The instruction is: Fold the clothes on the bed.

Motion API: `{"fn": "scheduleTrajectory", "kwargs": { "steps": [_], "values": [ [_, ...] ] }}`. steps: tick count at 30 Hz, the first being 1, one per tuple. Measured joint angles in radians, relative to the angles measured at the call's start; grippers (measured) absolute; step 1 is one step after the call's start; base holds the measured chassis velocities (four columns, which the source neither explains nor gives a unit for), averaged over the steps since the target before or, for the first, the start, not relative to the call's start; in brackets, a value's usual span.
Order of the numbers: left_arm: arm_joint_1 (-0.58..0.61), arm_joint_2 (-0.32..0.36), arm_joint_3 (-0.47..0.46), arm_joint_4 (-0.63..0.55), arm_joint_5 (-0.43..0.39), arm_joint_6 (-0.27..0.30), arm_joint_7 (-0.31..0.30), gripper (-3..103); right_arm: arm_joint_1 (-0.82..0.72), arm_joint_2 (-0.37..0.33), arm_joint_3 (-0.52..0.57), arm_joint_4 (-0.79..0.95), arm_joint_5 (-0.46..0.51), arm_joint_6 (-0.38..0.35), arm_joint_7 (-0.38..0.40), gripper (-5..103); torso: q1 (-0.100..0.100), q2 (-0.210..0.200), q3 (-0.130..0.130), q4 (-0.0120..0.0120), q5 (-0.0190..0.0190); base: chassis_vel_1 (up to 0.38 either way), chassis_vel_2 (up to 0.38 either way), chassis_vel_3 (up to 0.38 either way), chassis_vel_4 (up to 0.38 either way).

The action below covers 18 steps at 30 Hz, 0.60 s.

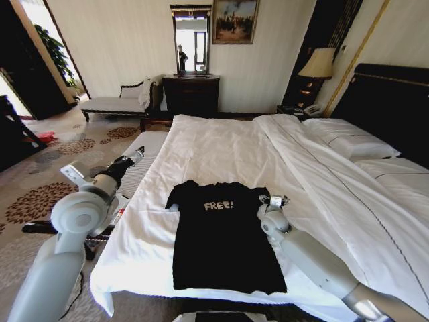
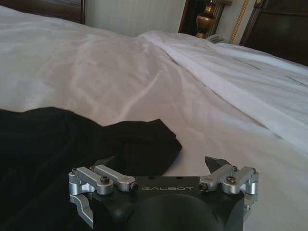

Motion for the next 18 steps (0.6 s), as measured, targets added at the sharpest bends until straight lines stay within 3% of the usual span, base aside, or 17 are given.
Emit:
{"fn": "scheduleTrajectory", "kwargs": {
  "steps": [10, 18],
  "values": [
    [0.013, 0.000, -0.017, 0.001, 0.002, 0.000, 0.001, 100, 0.007, 0.013, -0.013, -0.057, -0.052, -0.016, 0.002, 100, 0.000, 0.000, 0.000, 0.0001, -0.0001, 0.000, 0.000, 0.000, 0.000],
    [0.004, -0.009, -0.005, 0.015, 0.009, 0.000, 0.003, 100, -0.068, -0.040, 0.080, -0.015, -0.082, -0.067, 0.113, 100, 0.000, 0.000, 0.000, -0.0003, 0.0002, 0.000, 0.000, 0.000, 0.000]
  ]
}}
